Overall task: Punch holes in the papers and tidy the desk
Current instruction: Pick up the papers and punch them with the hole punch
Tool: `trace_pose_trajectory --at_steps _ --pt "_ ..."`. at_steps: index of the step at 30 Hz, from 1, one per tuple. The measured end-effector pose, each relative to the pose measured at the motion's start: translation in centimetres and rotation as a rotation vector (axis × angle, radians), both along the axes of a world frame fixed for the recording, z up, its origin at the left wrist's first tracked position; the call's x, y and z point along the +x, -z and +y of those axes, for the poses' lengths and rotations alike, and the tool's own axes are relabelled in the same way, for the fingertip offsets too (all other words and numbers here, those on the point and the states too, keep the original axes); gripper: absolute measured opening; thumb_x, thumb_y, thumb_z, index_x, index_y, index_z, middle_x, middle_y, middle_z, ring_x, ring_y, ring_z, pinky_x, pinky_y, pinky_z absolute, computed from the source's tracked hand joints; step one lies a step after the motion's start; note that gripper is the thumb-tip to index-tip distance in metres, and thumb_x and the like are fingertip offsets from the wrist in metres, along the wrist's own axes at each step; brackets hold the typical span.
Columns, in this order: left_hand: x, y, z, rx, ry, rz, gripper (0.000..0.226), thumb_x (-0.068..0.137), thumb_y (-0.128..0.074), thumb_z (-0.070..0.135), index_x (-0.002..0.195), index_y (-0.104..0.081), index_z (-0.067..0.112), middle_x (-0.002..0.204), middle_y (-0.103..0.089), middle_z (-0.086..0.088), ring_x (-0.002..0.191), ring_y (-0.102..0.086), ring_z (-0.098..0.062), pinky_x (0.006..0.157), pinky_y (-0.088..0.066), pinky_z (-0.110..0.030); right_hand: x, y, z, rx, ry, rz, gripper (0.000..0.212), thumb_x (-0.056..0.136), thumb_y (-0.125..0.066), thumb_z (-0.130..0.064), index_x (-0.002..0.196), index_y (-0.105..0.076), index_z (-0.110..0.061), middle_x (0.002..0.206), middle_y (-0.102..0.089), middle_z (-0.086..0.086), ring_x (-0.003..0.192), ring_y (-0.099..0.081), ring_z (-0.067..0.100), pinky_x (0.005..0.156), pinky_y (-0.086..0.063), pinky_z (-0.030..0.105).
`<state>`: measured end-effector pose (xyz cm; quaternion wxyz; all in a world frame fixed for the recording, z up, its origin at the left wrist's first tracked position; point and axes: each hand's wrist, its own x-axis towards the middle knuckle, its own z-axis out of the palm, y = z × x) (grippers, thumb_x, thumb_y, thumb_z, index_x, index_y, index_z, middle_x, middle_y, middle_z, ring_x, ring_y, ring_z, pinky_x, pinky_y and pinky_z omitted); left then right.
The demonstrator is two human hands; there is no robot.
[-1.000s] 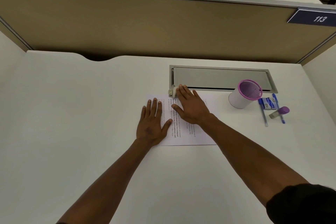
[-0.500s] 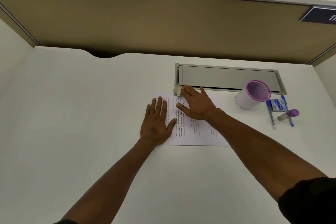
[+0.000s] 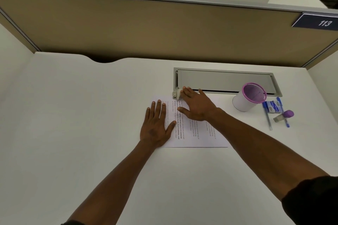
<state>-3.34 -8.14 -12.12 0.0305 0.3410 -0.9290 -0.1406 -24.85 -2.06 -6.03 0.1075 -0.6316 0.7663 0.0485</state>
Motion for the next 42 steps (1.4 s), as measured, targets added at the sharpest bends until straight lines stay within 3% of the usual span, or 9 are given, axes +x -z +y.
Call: trace_pose_trajectory --at_steps 4,8,11,16,20,26,32,37,42 --pt "0.1 0.0 -0.2 0.018 0.001 -0.007 0.088 0.094 -0.013 0.072 0.158 0.012 0.016 0.166 0.02 -0.004 0.152 0.021 -0.02 0.127 0.002 -0.044 0.2 -0.9 0.9 -0.177 0.092 -0.141 0.071 0.095 -0.038 -0.058 0.153 -0.021 -0.02 0.162 -0.018 0.001 0.15 -0.014 0.02 0.118 -0.002 0.04" --pt "0.1 -0.1 -0.2 0.029 0.006 -0.005 0.089 0.094 -0.013 0.073 0.158 0.013 0.016 0.166 0.02 -0.004 0.152 0.022 -0.02 0.126 0.003 -0.044 0.6 -0.6 3.0 -0.47 0.441 -0.239 0.062 0.095 -0.049 -0.048 0.147 -0.035 -0.018 0.155 -0.036 0.007 0.144 -0.029 0.026 0.116 -0.024 0.041" --pt "0.2 -0.2 -0.4 0.039 0.011 0.007 0.09 0.094 -0.016 0.073 0.158 0.01 0.016 0.167 0.016 -0.005 0.153 0.018 -0.021 0.127 0.0 -0.045 -0.4 0.1 4.8 -0.395 0.601 -0.198 0.067 0.09 -0.058 -0.047 0.146 -0.036 -0.016 0.152 -0.036 0.011 0.143 -0.029 0.029 0.114 -0.028 0.043" --pt "0.3 -0.7 -0.3 0.056 -0.002 0.039 0.094 0.091 -0.02 0.076 0.158 0.009 0.016 0.166 0.015 -0.005 0.154 0.017 -0.022 0.127 0.002 -0.043 -2.6 0.0 5.1 -0.098 0.482 -0.207 0.094 0.082 -0.054 -0.069 0.153 -0.019 -0.019 0.162 -0.017 0.005 0.15 -0.013 0.025 0.119 -0.018 0.044" --pt "0.4 -1.1 -0.4 0.083 0.002 0.061 0.097 0.089 -0.023 0.077 0.158 0.009 0.017 0.167 0.015 -0.005 0.153 0.018 -0.021 0.126 0.003 -0.042 -2.9 -0.2 4.0 0.058 0.414 -0.209 0.099 0.078 -0.053 -0.075 0.153 -0.016 -0.022 0.163 -0.011 0.003 0.15 -0.012 0.024 0.119 -0.018 0.044" --pt "0.2 -1.4 -0.5 0.113 -0.008 0.092 0.096 0.089 -0.024 0.078 0.158 0.006 0.019 0.166 0.014 -0.002 0.154 0.017 -0.019 0.126 0.004 -0.04 -2.6 0.1 3.4 0.014 0.408 -0.135 0.091 0.08 -0.05 -0.075 0.15 -0.026 -0.023 0.159 -0.023 0.006 0.146 -0.022 0.027 0.116 -0.024 0.046" --pt "-2.5 -3.1 -3.2 0.077 -0.012 0.058 0.071 0.102 -0.028 0.053 0.159 -0.009 0.016 0.168 -0.005 -0.006 0.155 0.008 -0.025 0.127 0.001 -0.044 -2.8 -0.2 3.1 -0.006 0.387 -0.122 0.085 0.081 -0.053 -0.07 0.148 -0.033 -0.021 0.151 -0.031 0.009 0.139 -0.032 0.029 0.112 -0.032 0.046" --pt "-4.5 -4.0 -4.7 0.108 0.014 0.038 0.055 0.105 -0.036 0.035 0.154 -0.029 0.012 0.16 -0.031 -0.011 0.153 -0.014 -0.028 0.126 -0.008 -0.046 -2.6 0.0 3.1 -0.024 0.396 -0.12 0.083 0.082 -0.055 -0.068 0.147 -0.036 -0.021 0.149 -0.033 0.01 0.138 -0.033 0.028 0.111 -0.032 0.045" --pt "-5.0 -4.1 -4.9 0.091 -0.007 0.084 0.048 0.099 -0.048 0.029 0.144 -0.047 0.012 0.139 -0.049 -0.012 0.132 -0.042 -0.03 0.12 -0.024 -0.045 -2.6 0.4 3.5 -0.075 0.401 -0.153 0.078 0.082 -0.058 -0.065 0.145 -0.04 -0.022 0.148 -0.034 0.01 0.138 -0.032 0.028 0.111 -0.031 0.045"
